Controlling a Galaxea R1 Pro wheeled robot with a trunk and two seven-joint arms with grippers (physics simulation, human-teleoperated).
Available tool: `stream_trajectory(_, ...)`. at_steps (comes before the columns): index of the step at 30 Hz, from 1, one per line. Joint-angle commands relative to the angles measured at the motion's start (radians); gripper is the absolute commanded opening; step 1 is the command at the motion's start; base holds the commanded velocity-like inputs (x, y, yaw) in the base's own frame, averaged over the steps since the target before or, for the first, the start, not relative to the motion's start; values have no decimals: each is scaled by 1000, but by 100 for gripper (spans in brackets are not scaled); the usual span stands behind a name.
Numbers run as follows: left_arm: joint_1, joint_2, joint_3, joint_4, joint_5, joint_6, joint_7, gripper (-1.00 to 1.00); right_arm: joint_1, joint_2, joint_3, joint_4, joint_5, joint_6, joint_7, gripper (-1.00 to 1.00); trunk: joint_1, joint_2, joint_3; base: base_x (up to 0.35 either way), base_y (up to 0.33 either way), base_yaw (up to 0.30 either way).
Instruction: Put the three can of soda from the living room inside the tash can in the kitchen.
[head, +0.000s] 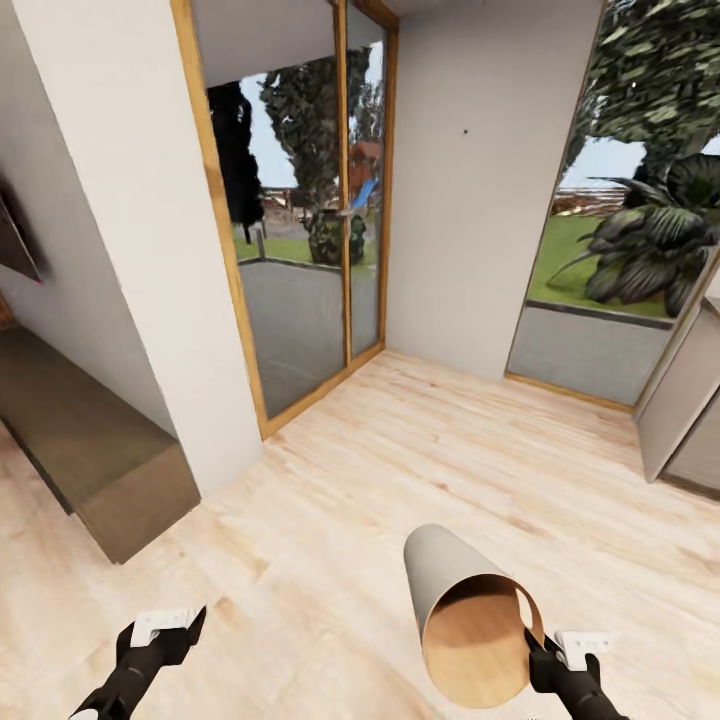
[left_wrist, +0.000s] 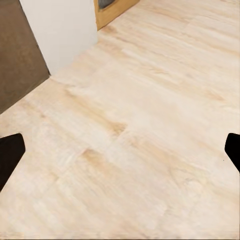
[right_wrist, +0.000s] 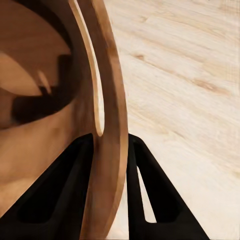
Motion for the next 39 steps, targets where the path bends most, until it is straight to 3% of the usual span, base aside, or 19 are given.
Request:
stream_trajectory(1, 0, 0, 0, 0, 0, 0, 0, 100, 0, 0, 0, -2, -6, 0, 7, -100, 0, 0, 1, -274, 188, 258)
stream_trajectory(11, 0, 0, 0, 0, 0, 0, 1, 100, 0, 0, 22, 23, -6, 0, -8, -100, 0, 0, 5, -270, 186, 253)
stream_trajectory(18, 0, 0, 0, 0, 0, 0, 1, 100, 0, 0, 25, 24, -6, 0, -17, -100, 0, 0, 5, -88, 61, 75)
stream_trajectory(31, 1, 0, 0, -2, 1, 1, -1, 100, -1, 0, 27, 26, -5, 0, -19, -100, 0, 0, 5, 2, -3, 252)
stream_trajectory(39, 1, 0, 0, -3, 1, 3, -1, 100, -1, 0, 28, 26, -5, 0, -19, -100, 0, 0, 5, 1, -215, 258)
